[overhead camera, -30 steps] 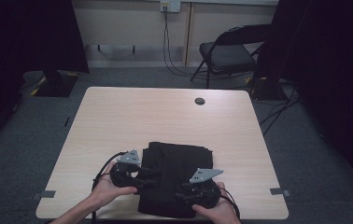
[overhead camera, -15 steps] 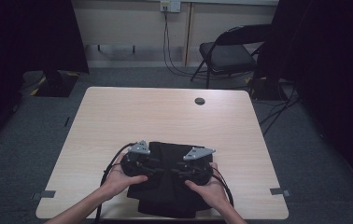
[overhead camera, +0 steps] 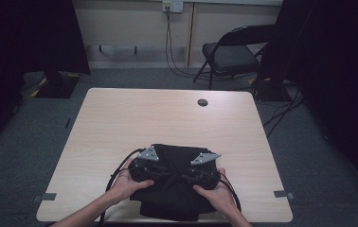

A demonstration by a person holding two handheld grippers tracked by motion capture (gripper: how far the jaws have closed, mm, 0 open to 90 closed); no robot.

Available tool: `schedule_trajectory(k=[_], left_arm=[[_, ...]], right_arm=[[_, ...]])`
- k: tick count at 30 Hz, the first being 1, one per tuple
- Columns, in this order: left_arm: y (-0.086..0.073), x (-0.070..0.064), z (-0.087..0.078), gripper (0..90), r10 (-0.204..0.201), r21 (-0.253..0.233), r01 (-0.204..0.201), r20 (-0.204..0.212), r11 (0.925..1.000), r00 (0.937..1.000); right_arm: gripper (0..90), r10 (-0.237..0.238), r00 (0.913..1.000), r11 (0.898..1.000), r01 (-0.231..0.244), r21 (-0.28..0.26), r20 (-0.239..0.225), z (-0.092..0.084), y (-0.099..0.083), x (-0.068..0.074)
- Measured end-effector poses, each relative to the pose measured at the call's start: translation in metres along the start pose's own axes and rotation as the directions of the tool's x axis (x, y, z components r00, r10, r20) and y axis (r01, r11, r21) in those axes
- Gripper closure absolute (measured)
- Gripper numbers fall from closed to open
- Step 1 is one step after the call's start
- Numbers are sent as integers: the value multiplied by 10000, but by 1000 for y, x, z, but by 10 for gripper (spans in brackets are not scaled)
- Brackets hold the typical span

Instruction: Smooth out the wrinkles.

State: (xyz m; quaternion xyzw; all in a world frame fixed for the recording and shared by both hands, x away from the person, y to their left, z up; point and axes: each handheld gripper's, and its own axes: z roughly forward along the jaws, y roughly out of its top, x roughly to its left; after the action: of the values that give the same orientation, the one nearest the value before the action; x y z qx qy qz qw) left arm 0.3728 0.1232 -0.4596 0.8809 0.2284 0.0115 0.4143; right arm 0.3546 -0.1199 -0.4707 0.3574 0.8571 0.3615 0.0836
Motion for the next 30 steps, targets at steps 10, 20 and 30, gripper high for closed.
schedule_trajectory(k=[10,20,30], left_arm=[[-7,9,-29,900,-470,-575,485,280,9972,9985],[-30,13,-65,899,-867,-960,869,65,9916,9962],[-11,-6,-63,650,-555,-1676,589,252,9841,9981]], right_arm=[[612,60,10000,10000,-60,42,5,1,0,-1],[550,-354,9992,9981,343,-508,-200,-14,5,14],[548,-1025,9901,9945,999,-319,-958,3,11,43]])
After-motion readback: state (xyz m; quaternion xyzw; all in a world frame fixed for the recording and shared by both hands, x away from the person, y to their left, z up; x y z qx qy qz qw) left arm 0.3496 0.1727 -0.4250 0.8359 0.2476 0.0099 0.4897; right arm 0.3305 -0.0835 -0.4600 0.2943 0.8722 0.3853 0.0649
